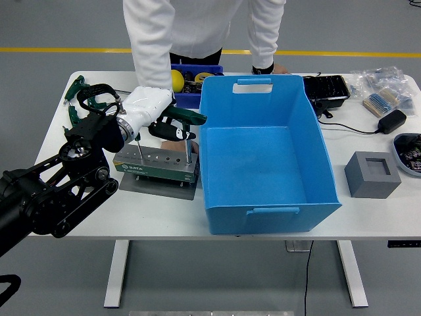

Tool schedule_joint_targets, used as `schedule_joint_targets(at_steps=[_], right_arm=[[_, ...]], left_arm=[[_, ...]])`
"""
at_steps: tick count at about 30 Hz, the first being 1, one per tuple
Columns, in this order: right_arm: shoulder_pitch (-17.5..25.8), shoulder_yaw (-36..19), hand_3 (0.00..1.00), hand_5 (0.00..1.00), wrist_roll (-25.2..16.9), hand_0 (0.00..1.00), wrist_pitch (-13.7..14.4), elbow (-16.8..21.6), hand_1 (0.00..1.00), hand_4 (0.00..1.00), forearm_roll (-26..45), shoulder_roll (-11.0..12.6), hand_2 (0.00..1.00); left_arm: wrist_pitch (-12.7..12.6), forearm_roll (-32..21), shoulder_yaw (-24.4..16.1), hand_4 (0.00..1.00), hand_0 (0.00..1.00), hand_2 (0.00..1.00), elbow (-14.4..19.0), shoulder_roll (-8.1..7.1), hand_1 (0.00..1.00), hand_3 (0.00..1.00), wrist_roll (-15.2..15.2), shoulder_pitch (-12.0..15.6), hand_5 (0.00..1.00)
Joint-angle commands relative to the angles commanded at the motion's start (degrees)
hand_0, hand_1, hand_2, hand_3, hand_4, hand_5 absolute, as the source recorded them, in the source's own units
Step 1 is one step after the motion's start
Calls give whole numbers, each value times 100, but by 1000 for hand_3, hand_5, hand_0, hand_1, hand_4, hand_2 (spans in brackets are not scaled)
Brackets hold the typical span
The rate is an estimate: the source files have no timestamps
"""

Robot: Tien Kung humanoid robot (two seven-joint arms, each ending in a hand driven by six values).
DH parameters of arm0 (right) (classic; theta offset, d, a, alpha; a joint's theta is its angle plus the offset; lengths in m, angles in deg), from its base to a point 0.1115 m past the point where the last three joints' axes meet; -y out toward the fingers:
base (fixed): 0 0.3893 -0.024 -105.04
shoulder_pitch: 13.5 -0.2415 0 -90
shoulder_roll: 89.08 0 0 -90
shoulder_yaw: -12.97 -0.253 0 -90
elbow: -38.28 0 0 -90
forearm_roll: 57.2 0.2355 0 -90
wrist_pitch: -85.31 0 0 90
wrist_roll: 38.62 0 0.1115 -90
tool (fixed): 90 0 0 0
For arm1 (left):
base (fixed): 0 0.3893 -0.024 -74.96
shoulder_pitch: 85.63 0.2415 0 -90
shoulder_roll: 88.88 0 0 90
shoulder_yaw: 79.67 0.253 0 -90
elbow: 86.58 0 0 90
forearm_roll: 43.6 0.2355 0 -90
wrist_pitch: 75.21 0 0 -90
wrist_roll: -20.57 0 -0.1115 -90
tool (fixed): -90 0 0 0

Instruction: Lift tool from toolbox,place it in box,lift tool from toolbox,place it in box

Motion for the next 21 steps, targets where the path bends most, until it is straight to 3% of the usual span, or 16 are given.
schedule_joint_targets(at_steps=[21], right_arm=[[-6,8,554,689,-10,695,-2,-4,670,789,17,5,728]], left_arm=[[-445,-359,49,998,197,36,-40,-26,2,74,-128,10,694]])
